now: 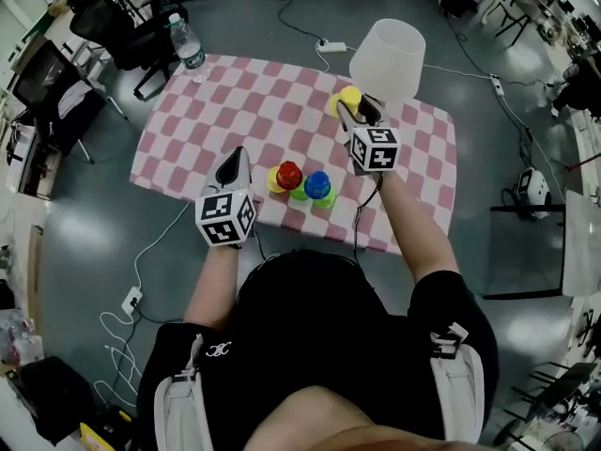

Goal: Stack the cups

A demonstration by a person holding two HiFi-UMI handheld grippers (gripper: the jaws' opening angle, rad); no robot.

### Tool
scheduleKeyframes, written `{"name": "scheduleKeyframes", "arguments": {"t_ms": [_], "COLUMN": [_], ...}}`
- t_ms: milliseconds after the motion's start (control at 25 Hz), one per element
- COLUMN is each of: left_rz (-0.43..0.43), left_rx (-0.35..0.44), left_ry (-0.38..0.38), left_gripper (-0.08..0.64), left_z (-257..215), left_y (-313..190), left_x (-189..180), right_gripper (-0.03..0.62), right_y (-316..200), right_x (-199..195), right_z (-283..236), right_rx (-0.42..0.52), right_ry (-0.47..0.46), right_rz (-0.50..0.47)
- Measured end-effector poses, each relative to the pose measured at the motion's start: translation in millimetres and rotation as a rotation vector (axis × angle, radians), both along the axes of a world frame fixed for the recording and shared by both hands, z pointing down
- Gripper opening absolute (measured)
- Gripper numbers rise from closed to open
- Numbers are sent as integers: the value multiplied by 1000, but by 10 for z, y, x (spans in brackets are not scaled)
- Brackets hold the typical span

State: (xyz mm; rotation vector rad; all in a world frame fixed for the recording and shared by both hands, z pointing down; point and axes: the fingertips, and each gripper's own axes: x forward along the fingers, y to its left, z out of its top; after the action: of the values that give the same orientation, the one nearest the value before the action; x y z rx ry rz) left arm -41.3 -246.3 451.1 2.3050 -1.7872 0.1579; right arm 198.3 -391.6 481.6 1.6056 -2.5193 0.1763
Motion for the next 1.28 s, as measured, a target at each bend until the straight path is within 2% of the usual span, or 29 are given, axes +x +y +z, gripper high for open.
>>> {"name": "scheduleKeyframes", "arguments": {"t_ms": [240,520,760,1000,1280], "left_rz": [38,61,65,56,47], "left_rx": [14,20,16,1,-13], "left_ry": [10,13,26,31,45], "left_gripper": [15,15,15,15,15], "left_z": [-33,-32,33,127,183], "left_y": [-33,-72,-55,43,152], "left_x": [55,23,-50,-168,-290], "right_gripper": [232,232,232,232,232], "right_y": [387,895,1233,1452,1511], "right_x": [-211,-537,-903,-1076,-1038], "right_z": [-317,-112,95,343,576], "right_rx": [35,-19,-39,-67,-122], "right_ry": [18,10,47,103,118], "right_rz": [-66,-149,-225,-249,-224]}}
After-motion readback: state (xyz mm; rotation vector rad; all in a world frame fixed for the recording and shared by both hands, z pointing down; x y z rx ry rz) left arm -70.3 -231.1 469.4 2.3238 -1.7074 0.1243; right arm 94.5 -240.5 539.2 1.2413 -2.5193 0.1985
